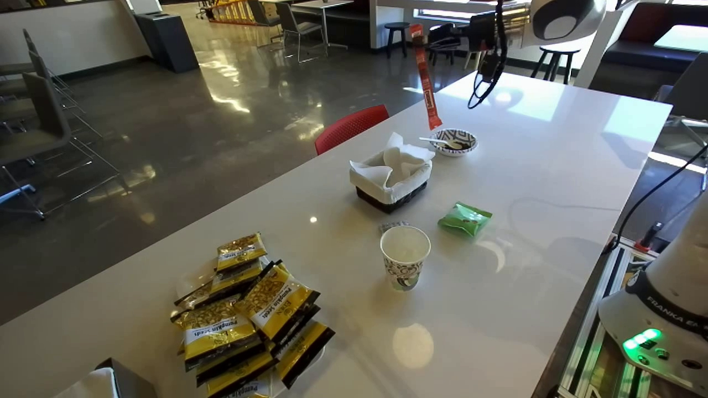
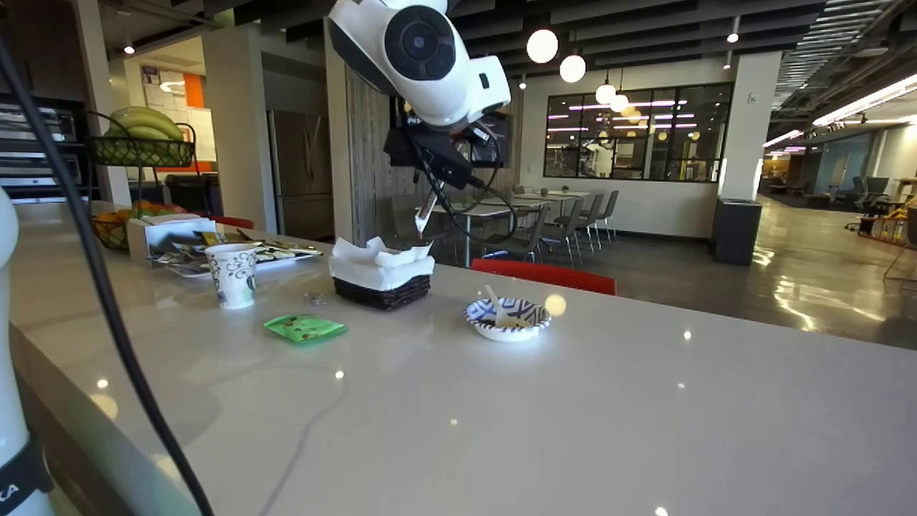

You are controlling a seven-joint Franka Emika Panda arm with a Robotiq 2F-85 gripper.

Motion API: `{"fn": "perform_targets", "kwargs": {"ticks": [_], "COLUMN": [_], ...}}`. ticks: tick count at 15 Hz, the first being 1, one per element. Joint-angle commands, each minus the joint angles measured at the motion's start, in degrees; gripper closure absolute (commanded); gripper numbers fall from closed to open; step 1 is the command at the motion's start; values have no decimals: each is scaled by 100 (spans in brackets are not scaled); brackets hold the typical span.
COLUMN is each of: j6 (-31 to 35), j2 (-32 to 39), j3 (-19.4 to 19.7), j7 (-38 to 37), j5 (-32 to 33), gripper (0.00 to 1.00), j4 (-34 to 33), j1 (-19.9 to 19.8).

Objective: Place the object inside the basket

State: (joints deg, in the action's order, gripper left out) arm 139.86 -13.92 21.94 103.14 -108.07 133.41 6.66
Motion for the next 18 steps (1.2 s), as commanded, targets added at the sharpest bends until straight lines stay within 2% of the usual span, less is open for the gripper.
{"fn": "perform_targets", "kwargs": {"ticks": [1,4,6,7,12,13,18], "j6": [44,12,-107,-5,-28,-140,-556], "j2": [836,1325,1547,1291,1578,1514,1531], "j3": [-770,-1186,-1346,-1359,-1416,-1403,-1560], "j7": [-80,-210,-447,-210,-389,-559,-732], "j5": [-1506,-2425,-2711,-2389,-2562,-2429,-2334], "gripper": [96,96,96,84,84,96,96], "j4": [-554,-610,-432,-448,-453,-394,-170], "j1": [-566,-778,-829,-887,-883,-911,-877]}}
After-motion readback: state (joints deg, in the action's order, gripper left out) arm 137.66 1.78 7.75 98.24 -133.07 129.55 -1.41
